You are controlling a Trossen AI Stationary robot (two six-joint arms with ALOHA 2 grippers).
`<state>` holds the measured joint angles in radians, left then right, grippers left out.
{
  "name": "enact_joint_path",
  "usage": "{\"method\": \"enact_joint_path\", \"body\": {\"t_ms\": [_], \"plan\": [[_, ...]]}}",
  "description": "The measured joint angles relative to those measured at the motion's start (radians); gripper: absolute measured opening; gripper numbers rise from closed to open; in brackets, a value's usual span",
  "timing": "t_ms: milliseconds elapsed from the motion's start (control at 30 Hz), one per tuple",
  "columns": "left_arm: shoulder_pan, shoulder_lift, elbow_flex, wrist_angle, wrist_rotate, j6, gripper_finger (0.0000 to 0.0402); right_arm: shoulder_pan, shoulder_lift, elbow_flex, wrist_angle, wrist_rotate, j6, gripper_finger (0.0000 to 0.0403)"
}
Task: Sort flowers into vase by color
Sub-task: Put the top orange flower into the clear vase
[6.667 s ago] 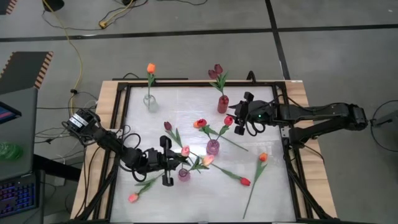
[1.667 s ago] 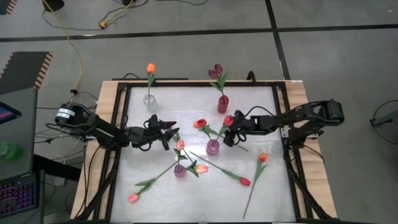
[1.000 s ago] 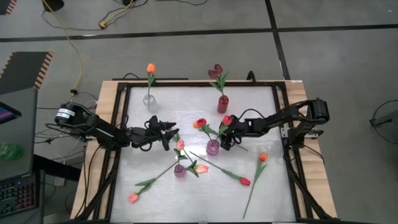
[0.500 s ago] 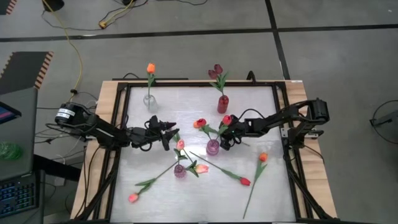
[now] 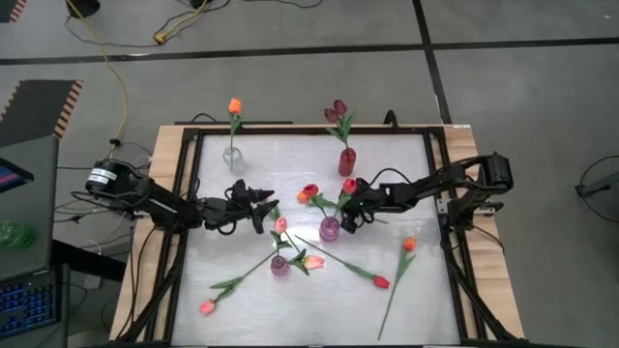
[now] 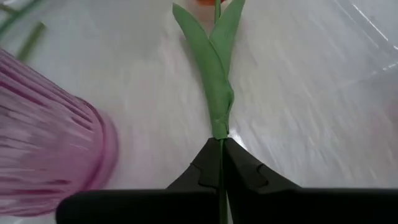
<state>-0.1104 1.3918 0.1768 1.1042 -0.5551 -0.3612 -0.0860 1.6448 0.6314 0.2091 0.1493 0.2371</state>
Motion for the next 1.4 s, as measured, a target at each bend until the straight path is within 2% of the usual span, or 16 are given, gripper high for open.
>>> {"method": "enact_joint_path", "body": {"t_ms": [233,567,1000,1400], "plan": [[0.0,0.0,0.0,-0.009,0.0,-0.003,0.0174,-0.002,-0.123,0.001,-0.082,0.005,-0.001,0.0032],[0.0,0.0,0.0,-0.016,0.001,-0.003,0.0174,-0.002,-0.343,0.001,-0.236,0.09,-0.01,0.0029],[0.0,0.0,0.023,0.02,0.043,0.015,0.0174,-0.002,-0.602,0.002,-0.217,0.091,-0.063,0.0031],[0.0,0.0,0.149,0.02,0.036,0.219,0.0174,-0.002,-0.721,0.002,-0.057,0.09,-0.193,0.0032]]}}
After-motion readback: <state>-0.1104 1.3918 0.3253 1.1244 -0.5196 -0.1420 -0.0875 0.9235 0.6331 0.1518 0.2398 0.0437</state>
